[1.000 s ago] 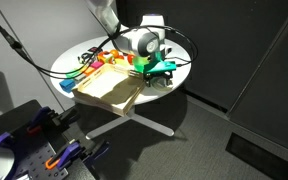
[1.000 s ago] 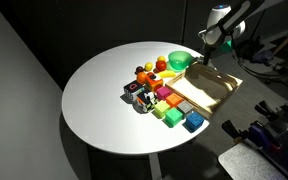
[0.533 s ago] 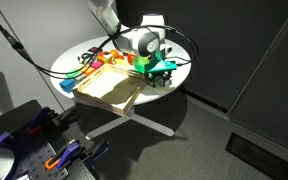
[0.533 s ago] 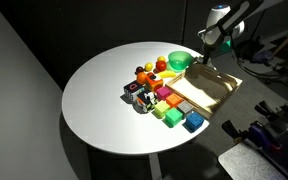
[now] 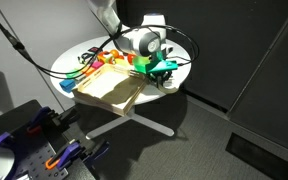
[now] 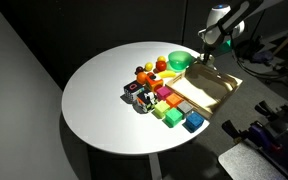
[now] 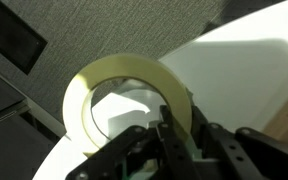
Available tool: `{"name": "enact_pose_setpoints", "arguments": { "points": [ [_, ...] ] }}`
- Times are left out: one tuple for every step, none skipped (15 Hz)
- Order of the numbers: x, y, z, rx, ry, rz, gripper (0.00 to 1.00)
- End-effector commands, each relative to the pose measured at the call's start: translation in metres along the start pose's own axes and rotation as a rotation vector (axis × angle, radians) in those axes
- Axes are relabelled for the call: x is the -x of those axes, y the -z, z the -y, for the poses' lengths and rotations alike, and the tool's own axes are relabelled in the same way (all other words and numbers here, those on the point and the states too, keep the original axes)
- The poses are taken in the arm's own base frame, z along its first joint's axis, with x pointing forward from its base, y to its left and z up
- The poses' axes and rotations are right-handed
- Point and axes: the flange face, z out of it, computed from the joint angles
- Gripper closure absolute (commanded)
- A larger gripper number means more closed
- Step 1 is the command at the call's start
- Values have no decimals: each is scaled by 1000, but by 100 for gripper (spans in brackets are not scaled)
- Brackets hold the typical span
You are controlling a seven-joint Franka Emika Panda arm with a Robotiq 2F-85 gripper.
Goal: Put the seal tape in the box
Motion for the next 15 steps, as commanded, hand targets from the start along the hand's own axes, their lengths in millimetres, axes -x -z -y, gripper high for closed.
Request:
{"name": "enact_pose_setpoints", "arguments": {
  "points": [
    [-3,17,-13,41,-13,-7,93],
    [-4,21,-16,50,-18,-8,93],
    [-4,25,-18,55,-21,-11,93],
    [-4,31,-21,63,-29,-13,93],
    [-4,37,-22,67,-37,-13,93],
    [-3,44,-23,71,-42,-18,93],
    [-2,51,-24,79,-50,-21,93],
    [-2,57,-24,80,-53,-25,93],
    [-2,65,-23,84,-56,-32,93],
    [-1,72,-21,85,-51,-42,93],
    [-1,78,-20,86,-45,-52,93],
    [0,83,-16,94,-34,-69,93],
    [1,87,-12,91,-26,-76,92],
    [3,92,-7,89,-16,-86,92],
    [5,97,-1,86,-6,-94,93]
  ]
}}
